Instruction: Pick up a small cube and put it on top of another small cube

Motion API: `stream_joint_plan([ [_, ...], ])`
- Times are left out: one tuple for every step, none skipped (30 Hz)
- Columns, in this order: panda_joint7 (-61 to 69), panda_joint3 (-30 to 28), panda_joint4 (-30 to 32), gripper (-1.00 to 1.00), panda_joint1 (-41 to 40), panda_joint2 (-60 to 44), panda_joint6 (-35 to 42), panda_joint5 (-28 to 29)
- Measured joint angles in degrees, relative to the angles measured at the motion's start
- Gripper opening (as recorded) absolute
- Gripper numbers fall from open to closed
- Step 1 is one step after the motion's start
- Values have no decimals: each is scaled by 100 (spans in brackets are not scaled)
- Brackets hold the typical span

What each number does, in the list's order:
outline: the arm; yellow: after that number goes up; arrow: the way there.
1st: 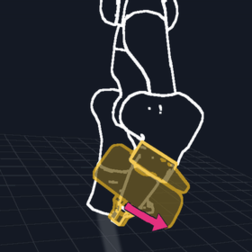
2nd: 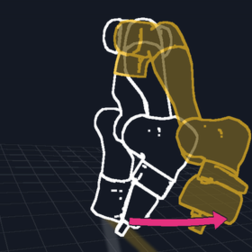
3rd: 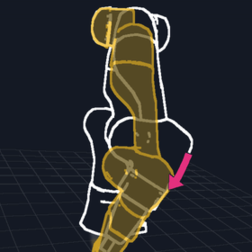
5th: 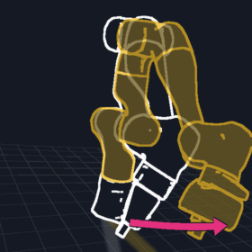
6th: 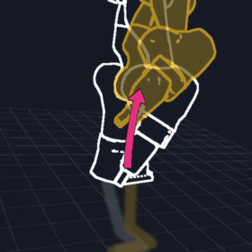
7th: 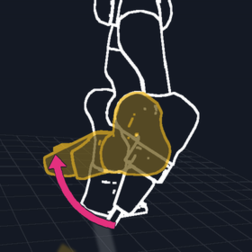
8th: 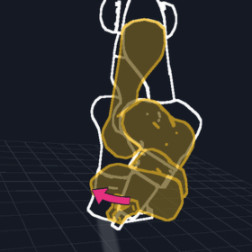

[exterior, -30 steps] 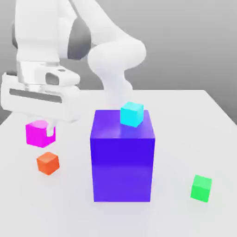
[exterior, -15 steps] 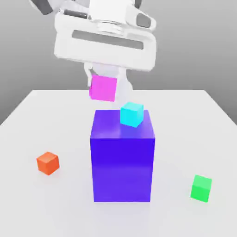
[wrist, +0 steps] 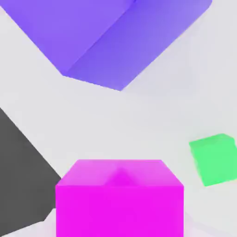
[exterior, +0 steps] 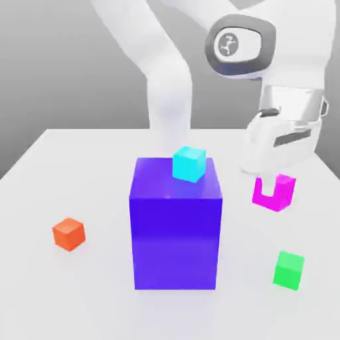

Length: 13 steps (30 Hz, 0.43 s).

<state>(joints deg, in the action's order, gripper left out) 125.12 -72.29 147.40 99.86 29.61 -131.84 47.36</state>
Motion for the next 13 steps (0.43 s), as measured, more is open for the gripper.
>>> stream_joint_plan([
  [90, -389, 16, -100, 436, -106, -185, -54],
  [151, -820, 28, -100, 913, -157, -350, -67],
  [200, -1270, 40, -100, 1403, -185, -515, -63],
  [252, -1728, 52, -100, 1903, -191, -680, -65],
  [184, -2173, 34, -100, 2334, -135, -798, 80],
  [50, -2591, 0, -100, 2711, -35, -886, 306],
  [-105, -2985, -41, -100, 3051, 74, -967, 555],
  [-255, -3367, -82, -100, 3372, 166, -1062, 790],
  [-421, -3717, -127, -100, 3658, 281, -1141, 1049],
  [-575, -4024, -171, 100, 3904, 391, -1210, 1287],
  [-575, -4024, -171, 100, 3904, 391, -1210, 1287],
  [-575, -4024, -171, 100, 3904, 391, -1210, 1287],
  [-575, -4024, -171, 100, 3904, 391, -1210, 1287],
])
